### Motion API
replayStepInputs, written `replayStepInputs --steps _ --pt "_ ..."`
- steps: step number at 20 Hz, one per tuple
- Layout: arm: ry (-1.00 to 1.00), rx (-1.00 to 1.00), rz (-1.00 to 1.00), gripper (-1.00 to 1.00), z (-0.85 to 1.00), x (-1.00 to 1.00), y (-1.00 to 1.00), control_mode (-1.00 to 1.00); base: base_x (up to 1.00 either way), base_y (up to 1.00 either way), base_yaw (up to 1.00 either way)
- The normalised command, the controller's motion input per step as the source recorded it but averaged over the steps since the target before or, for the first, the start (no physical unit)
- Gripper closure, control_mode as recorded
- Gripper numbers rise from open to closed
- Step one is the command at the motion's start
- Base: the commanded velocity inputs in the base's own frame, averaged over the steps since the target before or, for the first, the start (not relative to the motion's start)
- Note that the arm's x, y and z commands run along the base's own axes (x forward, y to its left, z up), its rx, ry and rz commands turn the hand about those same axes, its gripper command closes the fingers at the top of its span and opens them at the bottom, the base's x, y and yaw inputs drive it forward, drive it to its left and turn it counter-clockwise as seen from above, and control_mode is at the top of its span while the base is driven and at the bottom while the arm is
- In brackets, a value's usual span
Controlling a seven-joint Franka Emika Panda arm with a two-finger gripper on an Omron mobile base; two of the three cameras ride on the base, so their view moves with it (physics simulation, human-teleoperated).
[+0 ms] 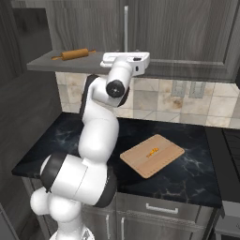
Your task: Open the cabinet, retrieve the rolling pin, and place it next to the meat on the cutting board to prepare for tenderizing.
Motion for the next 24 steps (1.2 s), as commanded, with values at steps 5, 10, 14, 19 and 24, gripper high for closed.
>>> replayStepInputs --steps 5,10,14,19,24 --pt "0.06 0.0 0.0 1.0 -0.08 0.29 0.15 -1.0 0.0 0.0 0.0" --pt "0.05 0.0 0.0 1.0 -0.07 0.05 0.15 -1.0 0.0 0.0 0.0" --pt "0.0 0.0 0.01 1.0 -0.05 0.0 0.14 -1.0 0.0 0.0 0.0" --pt "0.0 -0.01 0.05 1.0 -0.08 -0.01 0.25 -1.0 0.0 0.0 0.0" --pt "0.0 0.0 0.07 1.0 -0.08 0.0 0.21 -1.0 0.0 0.0 0.0"
